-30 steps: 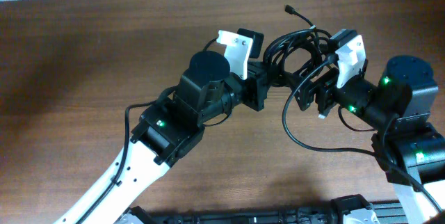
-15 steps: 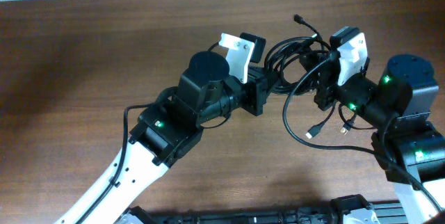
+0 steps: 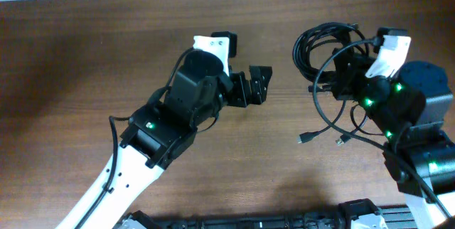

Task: Untangle cables
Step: 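Hold the bundle in the right gripper and bring the left gripper back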

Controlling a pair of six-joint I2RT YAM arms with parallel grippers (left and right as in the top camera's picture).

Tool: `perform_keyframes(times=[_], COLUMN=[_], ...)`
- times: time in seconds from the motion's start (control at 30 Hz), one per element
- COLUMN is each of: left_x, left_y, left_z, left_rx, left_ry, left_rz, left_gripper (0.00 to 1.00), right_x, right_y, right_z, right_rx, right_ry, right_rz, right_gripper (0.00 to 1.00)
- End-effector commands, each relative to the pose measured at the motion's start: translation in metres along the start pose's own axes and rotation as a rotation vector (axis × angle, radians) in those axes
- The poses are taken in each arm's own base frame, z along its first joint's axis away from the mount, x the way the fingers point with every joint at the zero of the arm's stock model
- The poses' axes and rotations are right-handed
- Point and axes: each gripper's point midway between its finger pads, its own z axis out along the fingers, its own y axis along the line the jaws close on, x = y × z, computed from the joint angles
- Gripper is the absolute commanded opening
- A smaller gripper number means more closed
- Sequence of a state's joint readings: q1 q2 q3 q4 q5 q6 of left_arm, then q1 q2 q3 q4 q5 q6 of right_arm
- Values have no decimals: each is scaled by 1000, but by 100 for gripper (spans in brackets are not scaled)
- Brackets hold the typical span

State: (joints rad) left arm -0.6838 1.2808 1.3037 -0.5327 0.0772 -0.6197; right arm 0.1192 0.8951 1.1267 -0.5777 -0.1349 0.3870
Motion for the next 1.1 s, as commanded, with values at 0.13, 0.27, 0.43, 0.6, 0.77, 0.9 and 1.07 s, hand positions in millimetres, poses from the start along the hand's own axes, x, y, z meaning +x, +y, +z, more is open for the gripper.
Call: perform_keyframes(times=[0.13, 0.27, 0.43, 0.6, 0.77, 0.9, 1.07], left_x=[-5, -2, -3, -7, -12, -17, -21], left_y=[-23, -61, -76, -70, -63, -57, -51], left_z=[-10, -19, -24, -21, -19, -17, -16], left_rx=[116, 318, 400, 363, 324, 283, 251], left_ry=[5, 47, 57, 37, 11, -20, -40], left_rz=[11, 36, 28, 22, -8, -18, -21], left_gripper=[99, 99, 98, 95, 94, 93, 92], right_x=[-3, -2, -2, -5, -5, -10, -20], right_y=[15, 25, 27, 43, 52, 61, 84], right_z=[-12, -13, -13, -16, -19, -21, -31], right_rx=[-79, -135, -142, -235, -286, -331, -462], right_ry=[-1, 20, 22, 35, 43, 18, -28], right_rz=[306, 318, 318, 304, 254, 166, 29], right_gripper=[4, 4, 4, 4, 4, 4, 4])
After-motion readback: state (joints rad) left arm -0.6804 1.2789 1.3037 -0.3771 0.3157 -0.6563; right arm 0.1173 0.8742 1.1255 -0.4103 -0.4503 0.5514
